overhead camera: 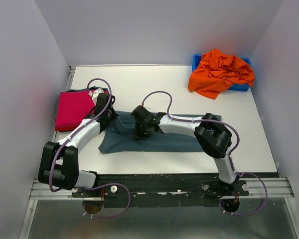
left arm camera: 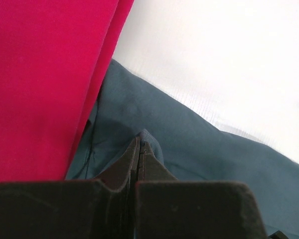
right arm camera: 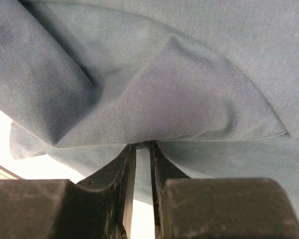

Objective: Fold and stack the t-shirts

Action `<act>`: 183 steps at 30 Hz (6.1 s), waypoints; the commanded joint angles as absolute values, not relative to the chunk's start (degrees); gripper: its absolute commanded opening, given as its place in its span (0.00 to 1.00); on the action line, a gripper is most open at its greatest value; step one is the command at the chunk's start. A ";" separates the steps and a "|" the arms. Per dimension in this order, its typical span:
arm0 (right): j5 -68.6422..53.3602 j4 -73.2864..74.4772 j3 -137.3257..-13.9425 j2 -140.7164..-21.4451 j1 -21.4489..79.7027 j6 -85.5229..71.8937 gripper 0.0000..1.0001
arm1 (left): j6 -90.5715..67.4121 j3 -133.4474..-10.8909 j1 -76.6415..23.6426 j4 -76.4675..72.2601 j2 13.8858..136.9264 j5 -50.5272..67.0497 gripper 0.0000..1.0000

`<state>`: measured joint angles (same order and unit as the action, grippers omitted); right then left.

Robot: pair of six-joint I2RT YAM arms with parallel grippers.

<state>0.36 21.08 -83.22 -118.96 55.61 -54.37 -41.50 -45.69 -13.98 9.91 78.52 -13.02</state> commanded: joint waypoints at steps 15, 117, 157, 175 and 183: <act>-3.07 18.99 -76.91 -111.27 55.64 -55.81 0.01 | -42.45 -42.89 -13.89 11.33 71.46 -11.60 0.00; 3.35 25.22 -76.56 -107.06 60.30 -39.11 0.01 | -50.97 -34.28 -20.82 22.05 61.00 -16.25 0.00; -9.23 28.21 -69.52 -102.65 51.50 -31.28 0.06 | -67.41 -18.98 -26.72 37.35 32.61 -12.65 0.01; -5.02 29.71 -66.27 -94.49 50.36 -33.75 0.35 | -66.97 -26.88 -27.16 42.26 30.33 -8.34 0.61; 7.71 31.55 -62.50 -87.99 50.01 -34.80 0.04 | -67.06 -24.61 -27.16 26.91 31.10 -9.31 0.00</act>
